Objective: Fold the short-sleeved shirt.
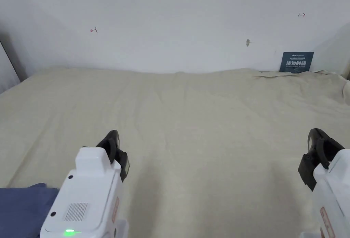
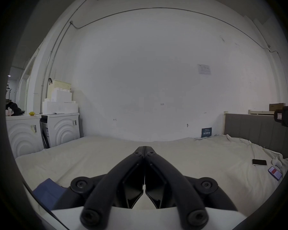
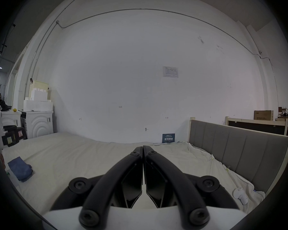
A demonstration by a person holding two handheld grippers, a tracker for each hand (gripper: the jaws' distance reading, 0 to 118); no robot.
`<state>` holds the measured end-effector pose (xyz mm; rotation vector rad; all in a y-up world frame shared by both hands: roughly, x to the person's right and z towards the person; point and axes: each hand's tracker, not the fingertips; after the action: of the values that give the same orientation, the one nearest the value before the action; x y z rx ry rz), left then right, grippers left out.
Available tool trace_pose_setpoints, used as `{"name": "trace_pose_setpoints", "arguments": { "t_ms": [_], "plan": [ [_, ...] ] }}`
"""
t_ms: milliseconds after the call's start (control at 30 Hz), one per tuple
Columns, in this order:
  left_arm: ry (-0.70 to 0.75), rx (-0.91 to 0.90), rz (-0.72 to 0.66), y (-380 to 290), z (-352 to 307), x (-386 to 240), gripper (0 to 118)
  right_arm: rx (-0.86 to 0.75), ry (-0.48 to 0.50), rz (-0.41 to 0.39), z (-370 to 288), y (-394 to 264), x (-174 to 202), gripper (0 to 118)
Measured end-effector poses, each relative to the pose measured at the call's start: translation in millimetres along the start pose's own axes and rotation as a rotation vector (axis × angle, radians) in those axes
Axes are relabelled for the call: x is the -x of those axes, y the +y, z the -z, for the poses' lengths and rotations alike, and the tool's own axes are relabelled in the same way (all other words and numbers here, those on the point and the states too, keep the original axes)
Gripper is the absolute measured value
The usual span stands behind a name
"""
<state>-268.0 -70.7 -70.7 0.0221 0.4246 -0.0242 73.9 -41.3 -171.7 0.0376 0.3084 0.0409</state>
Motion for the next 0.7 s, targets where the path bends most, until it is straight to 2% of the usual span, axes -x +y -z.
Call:
{"name": "trace_pose_setpoints", "arguments": {
  "t_ms": [333,700],
  "plan": [
    [-0.045,0.018,0.017,-17,-7,-24,0,0.010,-0.010,-0.013,-3,-13,7,0],
    [-0.050,0.014,0.019,-15,-8,-24,0,0.011,-0.012,-0.009,-8,-12,6,0]
  ]
}}
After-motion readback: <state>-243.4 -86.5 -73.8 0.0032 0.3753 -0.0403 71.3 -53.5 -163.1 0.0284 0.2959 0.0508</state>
